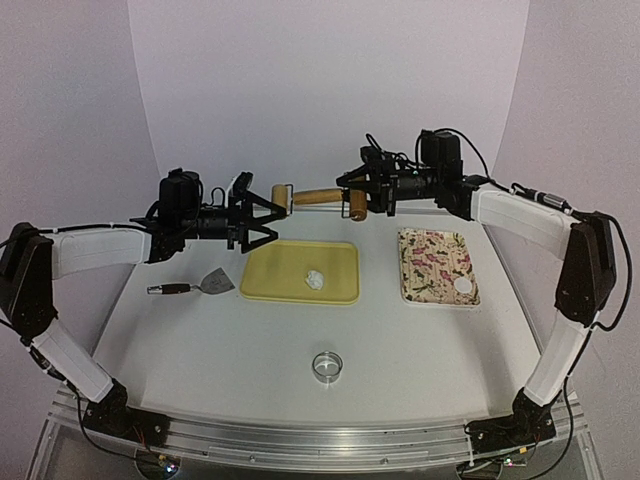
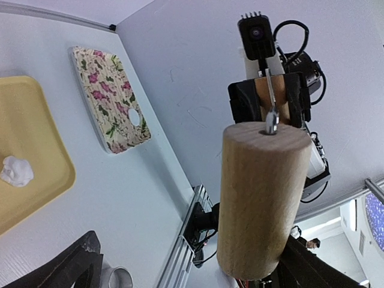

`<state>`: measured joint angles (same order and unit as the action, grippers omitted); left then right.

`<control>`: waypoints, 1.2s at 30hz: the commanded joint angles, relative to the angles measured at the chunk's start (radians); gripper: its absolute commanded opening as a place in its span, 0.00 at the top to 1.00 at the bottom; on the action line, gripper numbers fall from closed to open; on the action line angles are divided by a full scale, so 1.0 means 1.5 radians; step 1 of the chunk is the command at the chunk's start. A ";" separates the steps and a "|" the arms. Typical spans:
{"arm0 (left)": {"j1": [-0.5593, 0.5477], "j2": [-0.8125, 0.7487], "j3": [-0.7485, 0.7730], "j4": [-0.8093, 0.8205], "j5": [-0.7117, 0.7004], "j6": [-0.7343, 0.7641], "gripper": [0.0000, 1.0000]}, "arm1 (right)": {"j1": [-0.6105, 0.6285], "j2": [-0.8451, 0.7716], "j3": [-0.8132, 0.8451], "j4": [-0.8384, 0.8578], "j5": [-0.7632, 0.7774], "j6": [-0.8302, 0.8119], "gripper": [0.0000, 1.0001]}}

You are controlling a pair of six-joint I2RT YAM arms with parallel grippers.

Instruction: Roll out the dumpling wrappers from the dough

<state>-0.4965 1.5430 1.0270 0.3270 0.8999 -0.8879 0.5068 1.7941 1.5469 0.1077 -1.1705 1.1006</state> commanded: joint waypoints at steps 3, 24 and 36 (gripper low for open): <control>0.003 0.015 0.045 0.102 0.054 -0.057 0.13 | 0.005 -0.048 -0.013 0.080 -0.047 0.023 1.00; -0.026 0.081 0.053 0.223 0.062 -0.175 1.00 | 0.010 -0.047 -0.073 0.075 -0.034 0.002 0.61; -0.026 0.066 0.047 0.110 -0.016 -0.166 1.00 | 0.017 -0.045 -0.092 0.061 -0.045 -0.021 0.40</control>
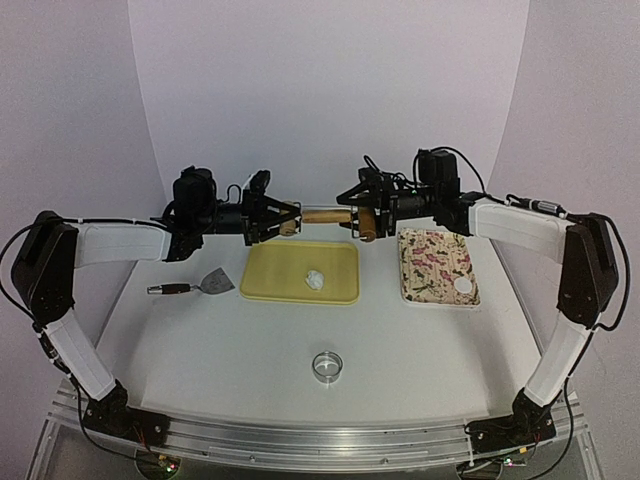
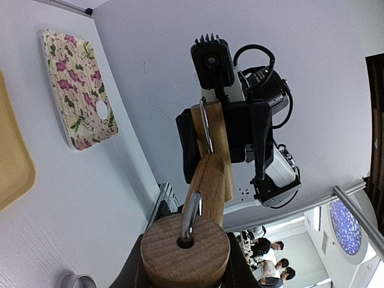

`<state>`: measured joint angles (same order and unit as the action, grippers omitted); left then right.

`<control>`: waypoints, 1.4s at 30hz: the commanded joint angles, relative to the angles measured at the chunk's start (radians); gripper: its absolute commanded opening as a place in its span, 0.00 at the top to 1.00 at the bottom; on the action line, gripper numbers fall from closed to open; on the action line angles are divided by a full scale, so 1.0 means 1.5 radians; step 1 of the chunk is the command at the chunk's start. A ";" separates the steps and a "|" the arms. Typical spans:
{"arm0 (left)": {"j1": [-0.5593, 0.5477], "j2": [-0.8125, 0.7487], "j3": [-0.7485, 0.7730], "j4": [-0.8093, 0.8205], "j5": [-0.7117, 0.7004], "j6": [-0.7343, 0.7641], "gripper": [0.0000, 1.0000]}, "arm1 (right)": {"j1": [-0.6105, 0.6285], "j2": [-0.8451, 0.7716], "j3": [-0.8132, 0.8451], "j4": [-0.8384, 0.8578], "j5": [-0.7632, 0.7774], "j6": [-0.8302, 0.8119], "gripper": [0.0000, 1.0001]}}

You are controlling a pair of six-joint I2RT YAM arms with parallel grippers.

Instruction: Roll out the dumpling wrappers from the dough

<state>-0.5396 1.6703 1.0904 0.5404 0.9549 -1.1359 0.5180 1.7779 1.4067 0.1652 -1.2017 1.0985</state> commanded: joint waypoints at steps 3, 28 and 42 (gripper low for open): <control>0.003 -0.018 0.008 -0.060 -0.069 -0.007 1.00 | 0.012 -0.035 0.001 -0.009 -0.032 -0.041 0.40; 0.003 0.008 0.054 -0.141 0.030 0.092 1.00 | 0.013 0.006 -0.013 -0.027 0.002 -0.045 0.87; 0.036 -0.017 0.123 -0.434 -0.134 0.303 0.08 | 0.009 -0.044 -0.031 -0.202 0.241 -0.145 1.00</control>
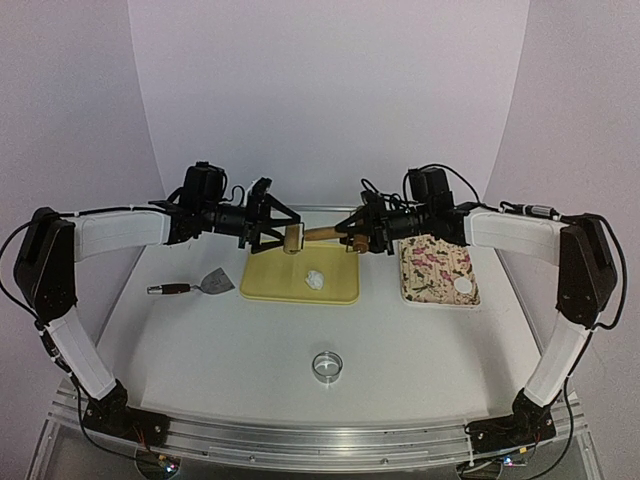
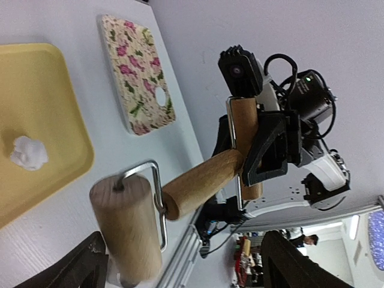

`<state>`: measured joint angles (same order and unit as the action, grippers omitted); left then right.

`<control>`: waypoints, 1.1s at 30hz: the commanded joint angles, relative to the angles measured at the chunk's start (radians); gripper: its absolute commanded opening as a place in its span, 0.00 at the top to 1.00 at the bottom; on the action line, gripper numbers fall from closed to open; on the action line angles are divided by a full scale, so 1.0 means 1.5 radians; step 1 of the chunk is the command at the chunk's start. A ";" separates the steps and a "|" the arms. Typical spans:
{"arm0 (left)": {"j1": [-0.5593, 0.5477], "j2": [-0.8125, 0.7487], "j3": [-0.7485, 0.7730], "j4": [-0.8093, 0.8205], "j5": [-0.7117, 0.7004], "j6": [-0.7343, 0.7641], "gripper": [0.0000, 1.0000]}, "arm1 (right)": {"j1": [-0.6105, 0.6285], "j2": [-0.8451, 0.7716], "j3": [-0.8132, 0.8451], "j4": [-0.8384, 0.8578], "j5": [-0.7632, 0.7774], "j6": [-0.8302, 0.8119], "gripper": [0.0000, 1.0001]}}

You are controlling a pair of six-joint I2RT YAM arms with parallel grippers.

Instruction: Roll out the dumpling wrappers from the dough

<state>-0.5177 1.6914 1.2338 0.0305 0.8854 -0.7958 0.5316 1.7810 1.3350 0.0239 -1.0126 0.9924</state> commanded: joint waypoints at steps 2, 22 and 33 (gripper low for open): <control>0.033 -0.044 0.024 -0.125 -0.141 0.089 0.05 | 0.000 -0.050 0.023 -0.160 0.160 -0.098 1.00; 0.049 0.217 0.197 -0.376 -0.481 0.200 0.37 | 0.008 0.023 0.096 -0.218 0.202 -0.018 1.00; 0.052 0.278 0.236 -0.388 -0.525 0.215 0.48 | 0.012 0.086 0.137 -0.227 0.202 0.011 1.00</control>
<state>-0.4442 2.0740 1.5321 -0.5364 0.1378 -0.4968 0.5400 1.8891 1.4761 -0.3382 -0.6998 0.9887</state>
